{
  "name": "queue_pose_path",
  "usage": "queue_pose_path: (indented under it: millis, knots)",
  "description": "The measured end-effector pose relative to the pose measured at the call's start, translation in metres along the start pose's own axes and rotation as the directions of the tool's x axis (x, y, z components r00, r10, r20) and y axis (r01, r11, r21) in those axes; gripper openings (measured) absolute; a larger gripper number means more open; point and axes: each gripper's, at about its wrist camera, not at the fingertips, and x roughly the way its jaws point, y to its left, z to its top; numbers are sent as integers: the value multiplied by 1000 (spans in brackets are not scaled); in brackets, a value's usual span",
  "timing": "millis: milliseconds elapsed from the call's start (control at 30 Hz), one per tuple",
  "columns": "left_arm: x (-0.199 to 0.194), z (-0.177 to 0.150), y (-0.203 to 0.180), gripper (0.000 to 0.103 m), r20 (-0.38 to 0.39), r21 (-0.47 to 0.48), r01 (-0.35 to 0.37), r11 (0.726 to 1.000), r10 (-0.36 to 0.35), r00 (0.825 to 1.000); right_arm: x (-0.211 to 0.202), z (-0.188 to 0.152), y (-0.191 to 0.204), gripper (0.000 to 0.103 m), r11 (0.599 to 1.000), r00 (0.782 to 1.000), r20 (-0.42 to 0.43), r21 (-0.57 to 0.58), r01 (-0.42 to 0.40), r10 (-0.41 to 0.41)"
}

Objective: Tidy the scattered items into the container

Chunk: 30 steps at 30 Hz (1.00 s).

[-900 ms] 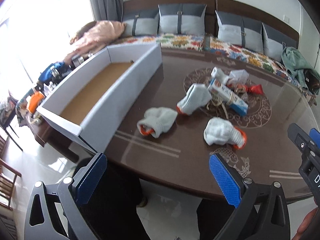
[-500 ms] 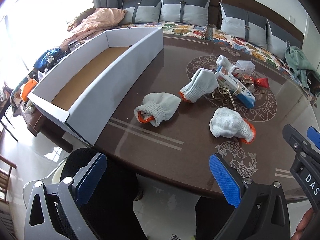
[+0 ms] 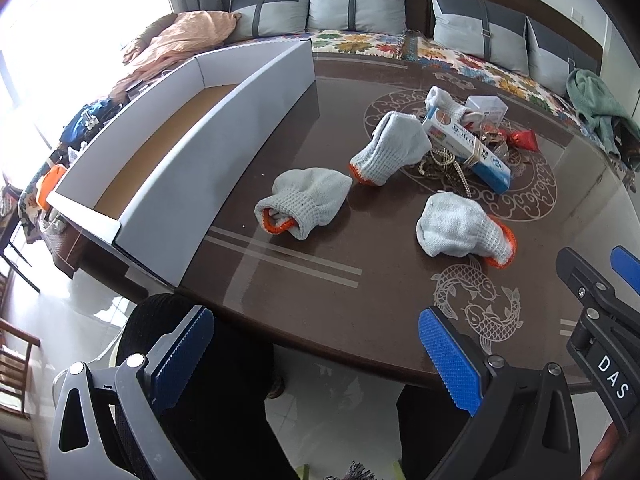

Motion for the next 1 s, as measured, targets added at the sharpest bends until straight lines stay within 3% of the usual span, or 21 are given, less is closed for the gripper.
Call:
queue_pose_path:
  millis: [333, 533, 800, 1000]
  knots:
    - [1, 0, 2, 103, 26, -5, 25, 1000, -25, 999, 0, -1, -1, 71, 999, 1000, 5, 27, -30, 30]
    - [-1, -1, 12, 103, 96, -29, 63, 998, -60, 994, -19, -5, -16, 71, 975, 977, 134, 121, -185, 169]
    - [2, -6, 13, 103, 158, -6, 63, 998, -61, 986, -9, -16, -11, 71, 976, 975, 142, 113, -189, 172]
    - [7, -13, 9, 103, 195, 25, 110, 994, -113, 974, -1, -29, -16, 71, 978, 977, 166, 136, -158, 134]
